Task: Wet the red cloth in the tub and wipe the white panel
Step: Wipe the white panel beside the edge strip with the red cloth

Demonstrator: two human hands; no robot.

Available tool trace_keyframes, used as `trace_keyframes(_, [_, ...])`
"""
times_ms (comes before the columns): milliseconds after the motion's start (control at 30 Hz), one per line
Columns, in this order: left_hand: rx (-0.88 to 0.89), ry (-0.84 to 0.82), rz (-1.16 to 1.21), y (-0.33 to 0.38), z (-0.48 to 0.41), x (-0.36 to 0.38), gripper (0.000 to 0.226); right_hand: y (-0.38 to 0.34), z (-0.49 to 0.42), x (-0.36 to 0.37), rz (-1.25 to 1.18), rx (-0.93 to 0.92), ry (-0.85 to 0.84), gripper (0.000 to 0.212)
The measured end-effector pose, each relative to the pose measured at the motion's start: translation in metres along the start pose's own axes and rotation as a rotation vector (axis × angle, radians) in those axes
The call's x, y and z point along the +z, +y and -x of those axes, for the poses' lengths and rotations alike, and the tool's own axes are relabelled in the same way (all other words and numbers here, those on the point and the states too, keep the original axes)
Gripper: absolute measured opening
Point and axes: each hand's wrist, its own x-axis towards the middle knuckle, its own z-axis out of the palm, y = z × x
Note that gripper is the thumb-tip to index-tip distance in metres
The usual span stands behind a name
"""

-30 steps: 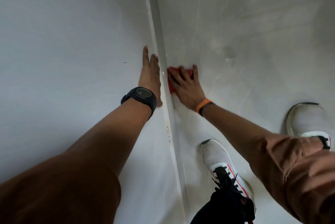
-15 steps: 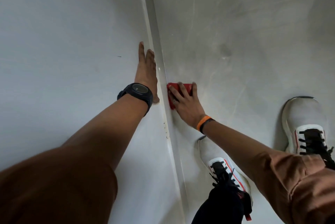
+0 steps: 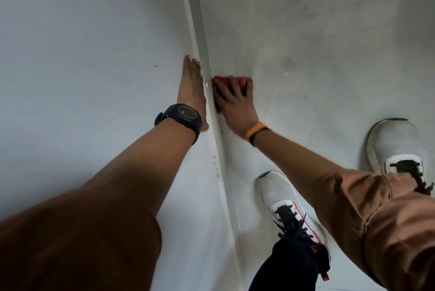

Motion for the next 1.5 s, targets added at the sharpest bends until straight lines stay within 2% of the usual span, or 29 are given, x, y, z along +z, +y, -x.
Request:
trace_keyframes(133, [-0.012,-0.001,0.018,-0.001,-0.001,0.002,0.129,-0.011,0.042,0.022,-0.003,-0.02,-0.067,0.066])
trace_keyframes(300, [-0.009,-0.011,0.017,0.001,-0.002,0.002,0.132,0.009,-0.031,-0.005,-0.04,0.007,0.023,0.066])
trace_keyframes(433, [-0.003,-0.016,0.006,0.002,-0.002,0.001,0.133,0.015,-0.066,-0.032,-0.051,0.046,0.007,0.069])
trace_keyframes(533, [-0.005,-0.008,0.009,0.001,-0.001,0.0,0.132,0.007,-0.024,-0.014,-0.029,0.008,0.014,0.069])
trace_keyframes(667, [-0.026,0.01,0.012,0.002,-0.001,-0.001,0.133,-0.011,0.065,0.023,-0.005,-0.069,-0.07,0.064])
trace_keyframes(733, [-0.028,0.008,0.016,0.001,-0.001,0.0,0.135,-0.013,0.081,0.034,-0.019,-0.096,-0.105,0.061])
trace_keyframes(833, [-0.026,0.01,0.011,0.002,-0.002,0.0,0.135,-0.003,0.061,0.034,0.021,-0.135,-0.106,0.056])
trace_keyframes(967, [-0.023,-0.008,-0.005,0.005,-0.003,-0.001,0.134,0.012,-0.021,0.003,-0.029,-0.005,0.018,0.061])
trace_keyframes(1067, [-0.02,-0.016,-0.014,0.009,-0.005,0.0,0.133,0.022,-0.074,-0.027,-0.058,0.018,0.019,0.059])
trace_keyframes(1133, [-0.027,-0.018,-0.008,0.009,-0.004,0.0,0.133,0.023,-0.079,-0.026,-0.037,0.034,0.023,0.059])
trace_keyframes(1233, [-0.03,-0.018,-0.005,0.01,-0.004,-0.002,0.131,0.014,-0.039,-0.004,-0.034,-0.017,0.04,0.063])
trace_keyframes(1367, [-0.04,-0.001,-0.006,0.009,-0.005,-0.001,0.127,-0.002,0.053,0.033,-0.058,-0.107,-0.033,0.074])
trace_keyframes(1500, [-0.037,0.012,-0.003,0.007,-0.005,0.0,0.131,-0.01,0.1,0.057,-0.027,-0.147,-0.121,0.07])
